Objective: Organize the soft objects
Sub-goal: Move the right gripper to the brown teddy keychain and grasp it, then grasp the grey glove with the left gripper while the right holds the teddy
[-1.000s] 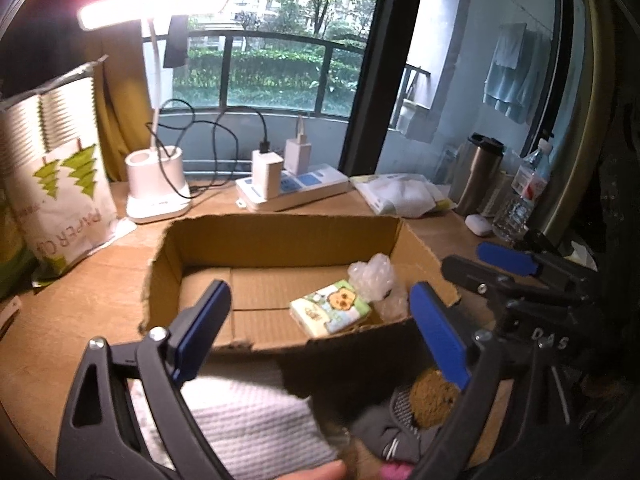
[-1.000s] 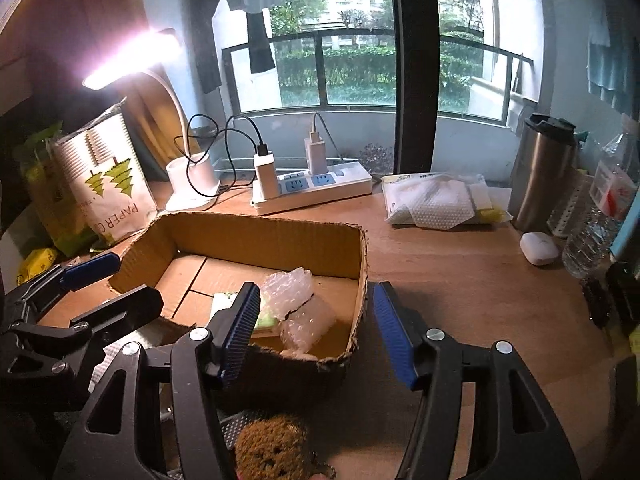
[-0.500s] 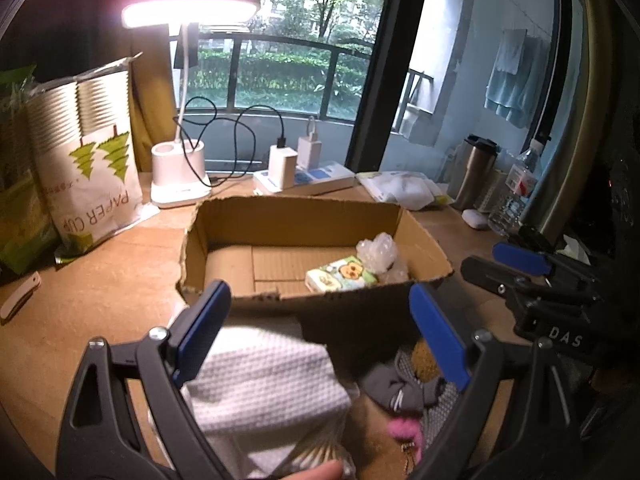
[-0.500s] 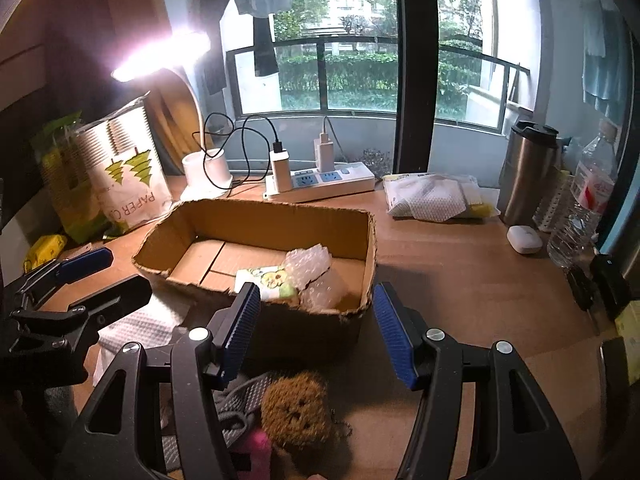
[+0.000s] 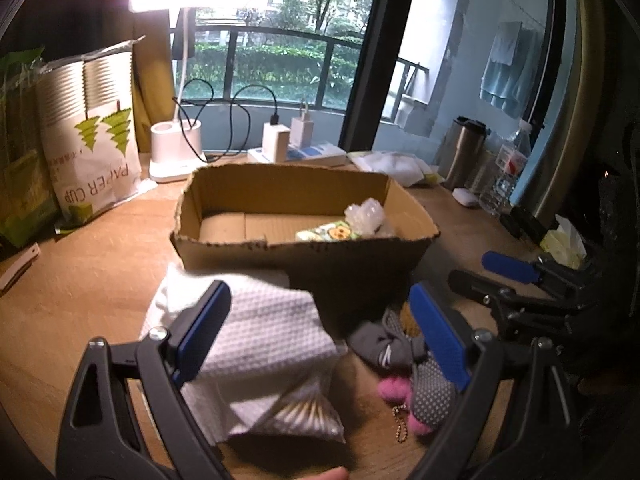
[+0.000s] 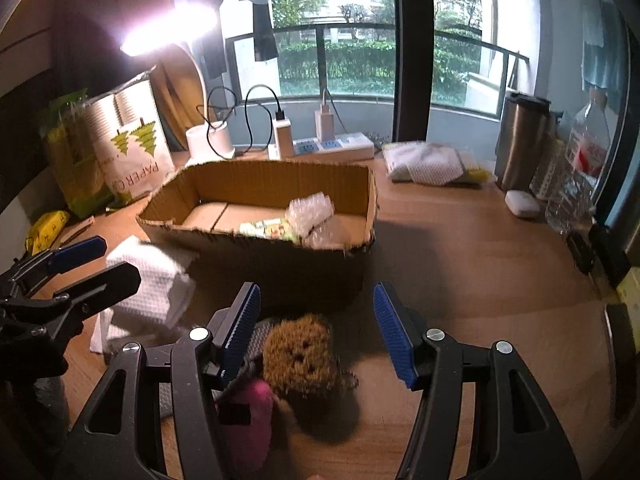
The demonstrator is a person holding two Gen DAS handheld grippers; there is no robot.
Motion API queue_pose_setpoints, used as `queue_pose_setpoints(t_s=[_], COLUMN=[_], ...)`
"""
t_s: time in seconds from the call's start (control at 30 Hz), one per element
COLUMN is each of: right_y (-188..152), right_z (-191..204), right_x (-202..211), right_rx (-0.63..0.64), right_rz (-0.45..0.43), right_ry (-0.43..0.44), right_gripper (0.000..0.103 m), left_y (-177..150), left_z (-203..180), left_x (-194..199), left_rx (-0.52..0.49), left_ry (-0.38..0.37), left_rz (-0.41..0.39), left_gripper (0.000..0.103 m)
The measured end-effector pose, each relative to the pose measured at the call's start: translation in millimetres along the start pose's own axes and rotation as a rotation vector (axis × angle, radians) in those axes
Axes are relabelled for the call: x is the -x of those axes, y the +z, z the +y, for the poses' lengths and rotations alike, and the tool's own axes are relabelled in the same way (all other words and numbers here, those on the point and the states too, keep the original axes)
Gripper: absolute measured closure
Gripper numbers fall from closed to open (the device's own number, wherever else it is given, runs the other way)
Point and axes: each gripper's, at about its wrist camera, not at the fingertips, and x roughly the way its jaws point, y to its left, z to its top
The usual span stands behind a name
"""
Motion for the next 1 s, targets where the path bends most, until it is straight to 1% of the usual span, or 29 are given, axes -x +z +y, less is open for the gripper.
queue_pose_setpoints(t_s=[0.27,0.57,0.6,0.63,0.7,0.83,1.0], right_y=[-24.9,-37.1,-38.0,-38.4,-38.7,-38.5,-37.8], right_z=[-4.0,-3.6,-4.4,-5.6,-7.6,-15.2,-31.2], right_x=[-19.4,-47.3,-47.7,-46.7,-45.7,-44.2,-34.8], right_rx=[-0.001,0.013,0.015,0.015,0.024,0.022,-0.005], right_rz=[0.066,0.151,0.152,0.148,0.145,0.135,0.11], right_ry=[0.038,0.112,0.121,0.128,0.14,0.144,0.136], right_gripper=[0.041,0.041,0.045,0.051,0.056,0.06,0.062], left_y=[-13.1,-16.0,-16.0,-15.8,-15.2,-16.0,-17.3], left_z=[-7.1,-24.5,-27.7,-30.8,-36.3,-46.8,-57.9], left_x=[-8.6,-21.2,-23.2,-25.4,-30.1,-41.7,-56.1], left_rx=[-0.003,-0.038,-0.046,-0.053,-0.064,-0.088,-0.116], left_ry=[0.01,0.014,0.013,0.012,0.012,0.005,-0.004], left_rz=[0.037,0.072,0.077,0.081,0.09,0.12,0.148], left_gripper=[0.011,0.011,0.011,0.011,0.011,0.011,0.011])
